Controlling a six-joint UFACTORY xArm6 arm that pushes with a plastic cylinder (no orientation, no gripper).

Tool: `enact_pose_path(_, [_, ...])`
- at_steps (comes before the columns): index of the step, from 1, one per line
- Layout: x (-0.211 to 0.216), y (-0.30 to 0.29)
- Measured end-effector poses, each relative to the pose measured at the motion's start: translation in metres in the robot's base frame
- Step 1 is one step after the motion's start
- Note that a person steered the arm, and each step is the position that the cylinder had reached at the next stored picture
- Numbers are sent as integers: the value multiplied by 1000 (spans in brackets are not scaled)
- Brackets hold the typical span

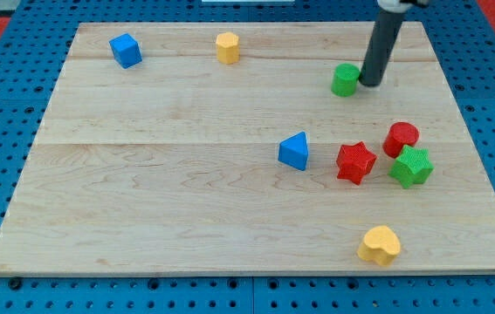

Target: Push the green circle to the top of the red circle

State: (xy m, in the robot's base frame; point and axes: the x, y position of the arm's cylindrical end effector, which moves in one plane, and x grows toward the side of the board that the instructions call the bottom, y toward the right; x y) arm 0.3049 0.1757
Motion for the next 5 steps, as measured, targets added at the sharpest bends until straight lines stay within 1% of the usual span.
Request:
enact_pose_path(1, [-17,2])
enact_pose_path(2, [71,26])
enact_pose_path(3, [80,-26])
enact_pose_path(4, [65,-27])
enact_pose_path(5, [27,18])
